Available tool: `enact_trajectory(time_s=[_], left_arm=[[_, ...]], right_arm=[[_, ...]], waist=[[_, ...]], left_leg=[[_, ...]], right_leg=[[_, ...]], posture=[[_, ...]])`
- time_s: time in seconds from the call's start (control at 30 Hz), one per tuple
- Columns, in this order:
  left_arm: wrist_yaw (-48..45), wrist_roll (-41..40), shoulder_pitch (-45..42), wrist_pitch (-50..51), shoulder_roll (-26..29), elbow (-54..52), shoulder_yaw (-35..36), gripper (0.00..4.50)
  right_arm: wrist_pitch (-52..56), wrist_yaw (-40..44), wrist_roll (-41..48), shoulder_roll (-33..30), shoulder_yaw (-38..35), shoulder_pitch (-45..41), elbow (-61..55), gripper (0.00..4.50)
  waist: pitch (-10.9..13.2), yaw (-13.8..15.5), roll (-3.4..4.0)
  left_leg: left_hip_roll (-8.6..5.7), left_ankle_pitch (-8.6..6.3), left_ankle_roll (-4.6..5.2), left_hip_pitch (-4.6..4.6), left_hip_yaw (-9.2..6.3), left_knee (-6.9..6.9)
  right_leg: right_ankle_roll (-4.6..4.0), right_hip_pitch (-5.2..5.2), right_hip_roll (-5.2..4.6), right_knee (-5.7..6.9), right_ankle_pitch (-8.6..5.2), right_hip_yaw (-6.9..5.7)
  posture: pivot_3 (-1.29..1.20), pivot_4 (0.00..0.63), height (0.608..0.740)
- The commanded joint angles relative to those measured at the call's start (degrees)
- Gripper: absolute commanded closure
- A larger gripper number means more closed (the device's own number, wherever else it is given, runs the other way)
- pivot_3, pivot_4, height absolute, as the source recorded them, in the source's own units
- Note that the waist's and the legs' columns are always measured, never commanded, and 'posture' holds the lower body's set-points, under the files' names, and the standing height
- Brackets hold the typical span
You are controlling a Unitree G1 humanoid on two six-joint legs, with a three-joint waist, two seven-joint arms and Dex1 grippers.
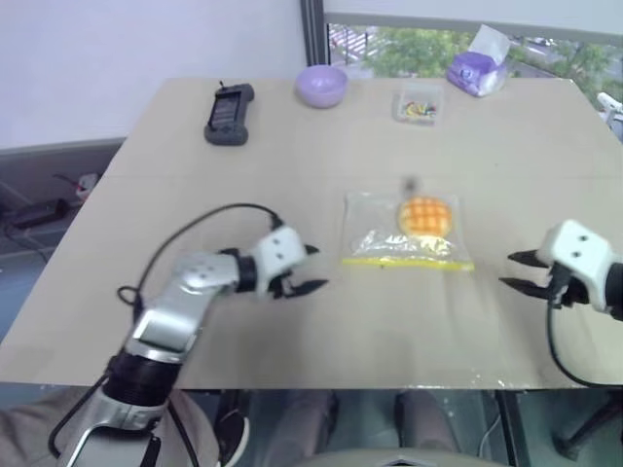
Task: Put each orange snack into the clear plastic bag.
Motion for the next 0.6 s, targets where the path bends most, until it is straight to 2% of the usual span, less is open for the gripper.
enact_trajectory(time_s=[0.03, 0.13, 0.27, 0.4, 0.6], left_arm=[[-1.88, -8.93, 1.44, 7.0, 3.11, -3.15, 7.93, 1.27], [-2.2, -10.58, 4.76, 7.98, 5.88, -2.92, 10.86, 1.27], [-1.53, -12.44, 8.35, 8.0, 7.12, -4.13, 13.93, 1.27], [-2.0, -15.46, 11.92, 8.38, 8.04, -5.47, 17.1, 1.27], [-1.53, -17.24, 14.3, 7.59, 8.86, -6.96, 18.38, 1.27]], right_arm=[[2.17, 1.1, 8.61, 1.89, -9.74, 0.29, 3.37, 2.58], [1.63, 2.93, 13.61, 2.93, -15.97, 2.13, 7.88, 2.58], [-5.51, 5.26, 15.91, 4.39, -21.54, 3.51, 16.31, 2.58], [-10.5, 11.04, 16.76, 1.73, -22.8, 6.37, 24.67, 2.58], [-13.33, 14.08, 17.77, -0.66, -21.54, 7.12, 28.39, 2.58]], waist=[[-0.01, 0.01, 0.02], [-0.01, 0.06, 0.02], [0.0, 0.09, 0.02], [0.01, 0.06, 0.07], [0.01, -0.14, 0.15]], left_leg=[[0.0, 0.0, 0.0, 0.01, 0.01, 0.0], [0.0, -0.01, 0.01, 0.03, 0.02, -0.02], [0.01, -0.01, 0.01, 0.02, 0.02, -0.05], [0.02, -0.02, 0.02, 0.03, 0.05, -0.08], [0.1, -0.16, 0.25, 0.08, 0.13, -0.11]], right_leg=[[0.0, 0.03, -0.01, -0.03, 0.0, 0.01], [-0.01, 0.04, -0.02, -0.05, 0.0, 0.01], [-0.02, 0.04, -0.02, -0.08, 0.0, 0.01], [-0.03, 0.04, -0.02, -0.13, 0.0, 0.02], [-0.03, 0.05, -0.01, -0.13, 0.0, 0.07]], posture=[[0.0, 0.15, 0.74], [0.0, 0.15, 0.74], [0.0, 0.15, 0.74], [0.0, 0.15, 0.74], [0.0, 0.15, 0.74]])
